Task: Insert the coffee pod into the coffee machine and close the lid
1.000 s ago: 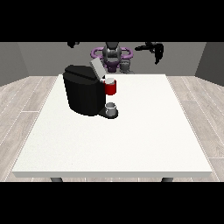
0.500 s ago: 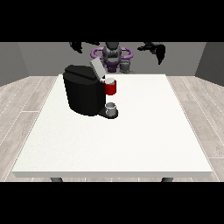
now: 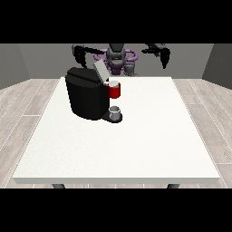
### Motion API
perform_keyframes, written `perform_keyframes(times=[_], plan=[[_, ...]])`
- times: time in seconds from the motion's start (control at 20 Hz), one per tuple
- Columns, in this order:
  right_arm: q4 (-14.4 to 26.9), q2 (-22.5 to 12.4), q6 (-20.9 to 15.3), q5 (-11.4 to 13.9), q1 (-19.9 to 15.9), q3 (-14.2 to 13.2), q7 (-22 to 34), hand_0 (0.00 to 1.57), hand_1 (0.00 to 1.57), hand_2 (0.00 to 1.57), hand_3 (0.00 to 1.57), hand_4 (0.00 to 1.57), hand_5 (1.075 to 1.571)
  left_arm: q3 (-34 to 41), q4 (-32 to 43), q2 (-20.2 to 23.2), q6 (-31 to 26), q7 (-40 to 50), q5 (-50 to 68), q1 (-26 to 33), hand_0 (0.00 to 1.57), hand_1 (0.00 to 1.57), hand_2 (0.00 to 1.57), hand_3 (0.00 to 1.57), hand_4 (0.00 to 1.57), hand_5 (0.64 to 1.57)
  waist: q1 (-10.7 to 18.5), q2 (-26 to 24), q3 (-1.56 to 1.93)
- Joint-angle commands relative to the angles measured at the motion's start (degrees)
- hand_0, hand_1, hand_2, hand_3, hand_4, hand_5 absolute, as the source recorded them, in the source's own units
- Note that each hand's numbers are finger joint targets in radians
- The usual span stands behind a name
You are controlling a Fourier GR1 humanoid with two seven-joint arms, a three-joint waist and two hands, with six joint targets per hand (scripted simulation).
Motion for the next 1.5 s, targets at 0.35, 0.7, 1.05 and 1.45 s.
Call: perform_keyframes(times=[0.35, 0.7, 1.05, 1.45], plan=[[5.8, 0.7, 0.7, 2.1, -8.5, 0.9, -0.1, 0.00, 0.00, 0.00, 0.00, 0.00, 1.571, -2.1, -8.1, 1.0, 4.4, 2.1, 0.8, 4.0, 0.00, 0.00, 0.00, 0.00, 0.00, 1.571, -3.3, 5.0, -0.02], [7.3, 0.8, 3.2, 2.9, -8.9, 1.8, -0.9, 0.00, 0.00, 0.00, 0.00, 0.00, 1.571, 0.4, -11.0, 4.3, 2.8, 3.0, 4.5, 6.4, 0.00, 0.00, 0.00, 0.00, 0.00, 1.571, -4.3, 4.9, -0.02], [10.9, 2.7, -0.2, 5.3, -14.6, 2.2, -3.0, 0.00, 0.00, 0.00, 0.00, 0.00, 1.571, -0.9, -11.1, 5.4, 3.4, 2.4, 3.4, 3.8, 0.00, 0.00, 0.00, 0.00, 0.00, 1.571, -2.8, 9.2, -0.02], [14.6, 0.6, -0.8, 5.6, -19.7, -0.7, -4.3, 0.00, 0.00, 0.00, 0.00, 0.00, 1.571, -4.8, -13.4, 3.4, 5.0, 2.3, 1.5, 5.3, 0.00, 0.00, 0.00, 0.00, 0.00, 1.571, -0.4, 10.3, -0.01]])
